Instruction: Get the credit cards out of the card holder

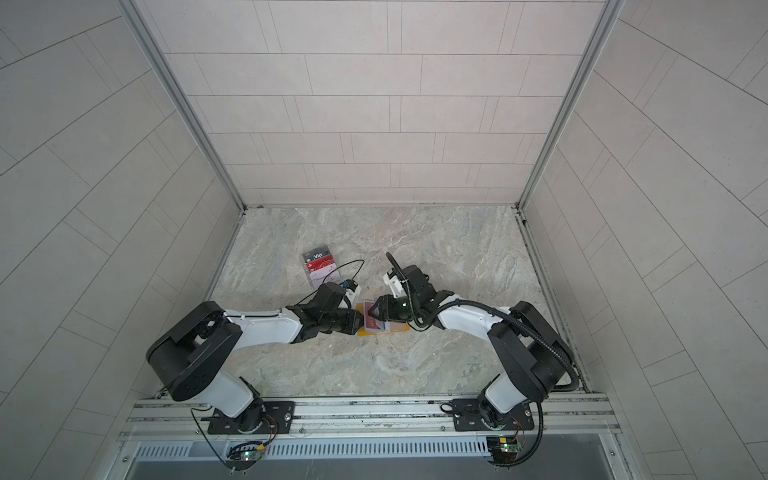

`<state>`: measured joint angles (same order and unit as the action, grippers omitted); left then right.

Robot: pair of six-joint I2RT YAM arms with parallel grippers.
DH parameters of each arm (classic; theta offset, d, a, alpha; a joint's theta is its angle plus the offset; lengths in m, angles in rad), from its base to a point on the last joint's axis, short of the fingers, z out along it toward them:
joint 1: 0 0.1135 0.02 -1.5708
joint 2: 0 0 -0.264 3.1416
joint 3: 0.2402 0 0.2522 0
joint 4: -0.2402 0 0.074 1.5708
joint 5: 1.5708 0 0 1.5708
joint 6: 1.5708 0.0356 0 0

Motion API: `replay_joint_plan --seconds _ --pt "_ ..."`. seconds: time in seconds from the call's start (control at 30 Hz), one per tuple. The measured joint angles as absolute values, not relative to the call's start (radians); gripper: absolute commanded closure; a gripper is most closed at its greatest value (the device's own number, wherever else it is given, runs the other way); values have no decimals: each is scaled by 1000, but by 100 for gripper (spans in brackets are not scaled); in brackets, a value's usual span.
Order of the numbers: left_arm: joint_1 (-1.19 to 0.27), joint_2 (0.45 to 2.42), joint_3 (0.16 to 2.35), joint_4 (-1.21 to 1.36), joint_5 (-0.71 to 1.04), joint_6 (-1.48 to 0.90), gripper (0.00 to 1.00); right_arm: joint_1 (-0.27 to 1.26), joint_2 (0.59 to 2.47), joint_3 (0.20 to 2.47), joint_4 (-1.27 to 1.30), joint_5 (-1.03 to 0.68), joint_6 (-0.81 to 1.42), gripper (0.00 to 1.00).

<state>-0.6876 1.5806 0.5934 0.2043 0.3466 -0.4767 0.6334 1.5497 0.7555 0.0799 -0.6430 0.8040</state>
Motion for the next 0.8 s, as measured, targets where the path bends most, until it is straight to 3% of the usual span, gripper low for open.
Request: replay_joint_plan --seconds 0.47,0.8 --pt "-688 1464 636 -16 229 -413 74 646 1525 771 -46 -511 727 53" --pt "-688 1431 649 -43 255 -355 77 617 1539 780 -102 -448 688 53"
